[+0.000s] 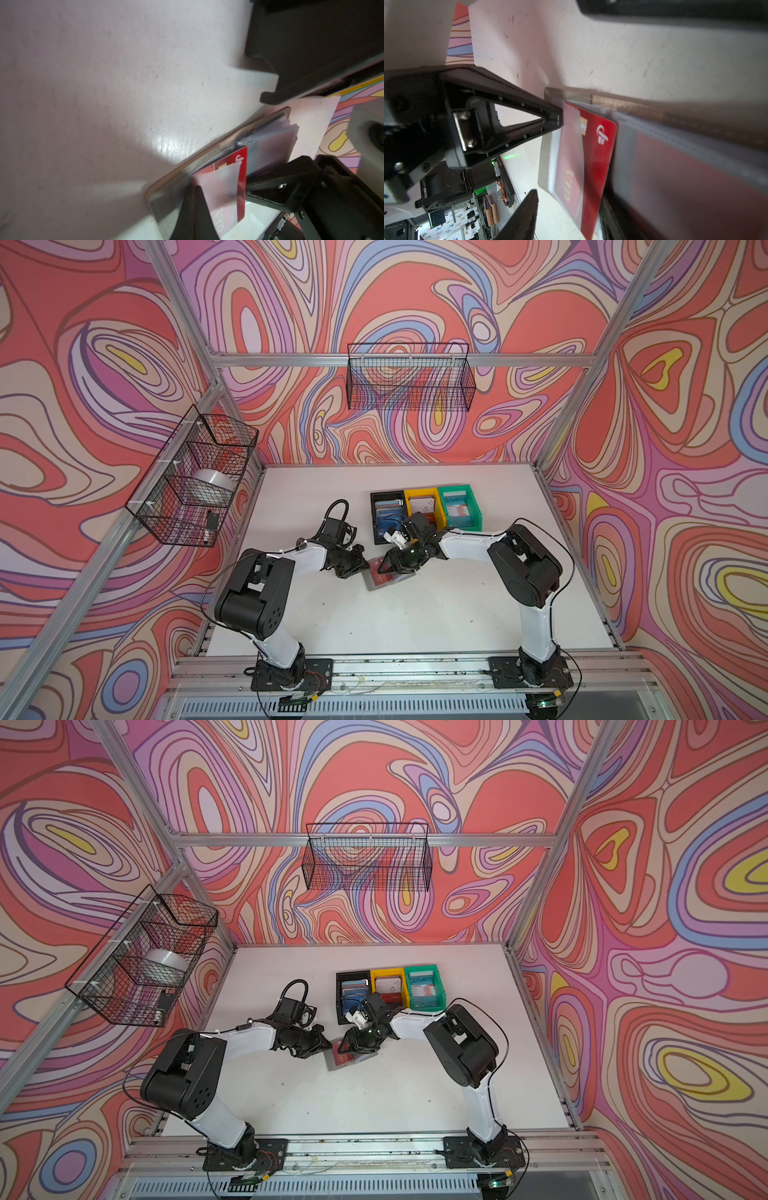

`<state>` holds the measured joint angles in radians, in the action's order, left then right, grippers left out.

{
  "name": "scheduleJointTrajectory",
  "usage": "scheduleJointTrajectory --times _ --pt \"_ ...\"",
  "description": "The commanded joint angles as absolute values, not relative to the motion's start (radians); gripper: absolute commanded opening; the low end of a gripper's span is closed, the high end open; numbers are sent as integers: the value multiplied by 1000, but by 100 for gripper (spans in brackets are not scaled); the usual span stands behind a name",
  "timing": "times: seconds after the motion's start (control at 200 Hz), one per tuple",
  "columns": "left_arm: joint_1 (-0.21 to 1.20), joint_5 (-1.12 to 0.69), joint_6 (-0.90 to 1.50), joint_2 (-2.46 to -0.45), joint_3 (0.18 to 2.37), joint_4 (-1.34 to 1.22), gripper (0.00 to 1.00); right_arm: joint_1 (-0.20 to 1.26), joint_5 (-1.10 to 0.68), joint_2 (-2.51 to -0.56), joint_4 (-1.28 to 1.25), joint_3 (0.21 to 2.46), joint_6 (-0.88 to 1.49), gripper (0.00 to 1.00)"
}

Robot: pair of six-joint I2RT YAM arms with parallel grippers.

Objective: Take the credit cards out of the card holder
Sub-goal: Take out the credit card from the card slot.

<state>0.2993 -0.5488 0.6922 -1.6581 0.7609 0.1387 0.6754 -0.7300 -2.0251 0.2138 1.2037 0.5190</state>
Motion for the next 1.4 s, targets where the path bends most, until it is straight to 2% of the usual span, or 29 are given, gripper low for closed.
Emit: scheduleJointTrajectory --times 0.0,0.305,0.596,0.986,1.392 --pt "297 -515 687 -1700 732 153 0 673 -711 -2054 228 1190 521 48" --pt "297 -505 674 -1686 718 167 0 663 -693 -2036 241 1189 512 42" --pt "296 -505 676 -1683 719 169 0 644 -701 -2041 247 1194 497 31" --pt "295 -502 674 -1684 715 169 0 644 -738 -2071 215 1196 502 22" --pt "295 -500 671 -1686 713 170 0 641 -737 -2041 206 1181 504 3"
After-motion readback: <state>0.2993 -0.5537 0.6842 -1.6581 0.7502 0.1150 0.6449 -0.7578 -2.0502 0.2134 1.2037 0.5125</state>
